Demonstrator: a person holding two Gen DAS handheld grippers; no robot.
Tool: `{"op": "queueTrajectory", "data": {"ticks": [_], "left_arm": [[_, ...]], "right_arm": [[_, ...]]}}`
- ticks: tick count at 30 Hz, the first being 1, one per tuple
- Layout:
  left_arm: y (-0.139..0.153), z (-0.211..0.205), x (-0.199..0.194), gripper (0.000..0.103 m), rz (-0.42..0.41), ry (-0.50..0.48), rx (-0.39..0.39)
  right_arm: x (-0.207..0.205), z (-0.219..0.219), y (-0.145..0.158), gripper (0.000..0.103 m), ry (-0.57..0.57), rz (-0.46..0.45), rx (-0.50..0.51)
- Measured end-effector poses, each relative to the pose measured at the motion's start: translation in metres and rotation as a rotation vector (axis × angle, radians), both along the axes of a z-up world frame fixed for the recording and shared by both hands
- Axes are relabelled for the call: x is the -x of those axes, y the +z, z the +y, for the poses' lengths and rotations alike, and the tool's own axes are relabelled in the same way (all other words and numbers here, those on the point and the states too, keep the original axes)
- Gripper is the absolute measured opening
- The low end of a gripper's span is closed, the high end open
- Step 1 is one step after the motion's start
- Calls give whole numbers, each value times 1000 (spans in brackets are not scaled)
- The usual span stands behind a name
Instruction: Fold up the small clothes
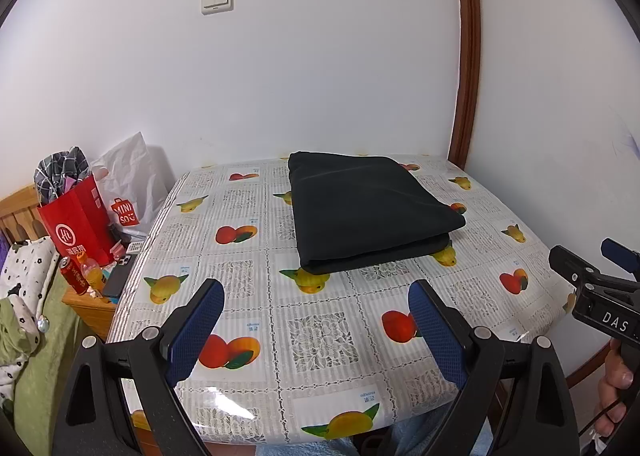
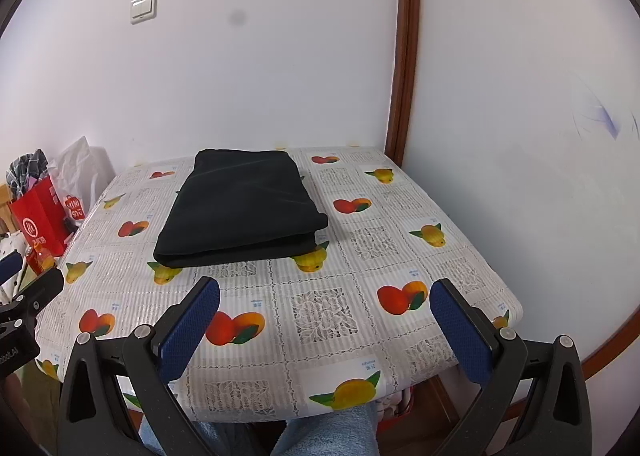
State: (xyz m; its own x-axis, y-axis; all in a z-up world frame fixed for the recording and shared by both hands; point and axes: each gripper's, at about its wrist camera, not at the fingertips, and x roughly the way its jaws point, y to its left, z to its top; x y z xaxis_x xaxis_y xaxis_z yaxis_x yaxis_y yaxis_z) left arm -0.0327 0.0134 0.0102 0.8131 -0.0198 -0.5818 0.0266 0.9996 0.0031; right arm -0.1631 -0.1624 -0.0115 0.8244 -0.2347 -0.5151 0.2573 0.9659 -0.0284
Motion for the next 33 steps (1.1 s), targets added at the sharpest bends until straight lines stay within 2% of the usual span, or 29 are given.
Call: {"op": "queueTrajectory", "data": {"ticks": [33], "left_arm": [[1, -1, -3, 93, 1, 23, 4]], "right_arm": [[-3, 4, -2, 103, 19, 5, 13]]}}
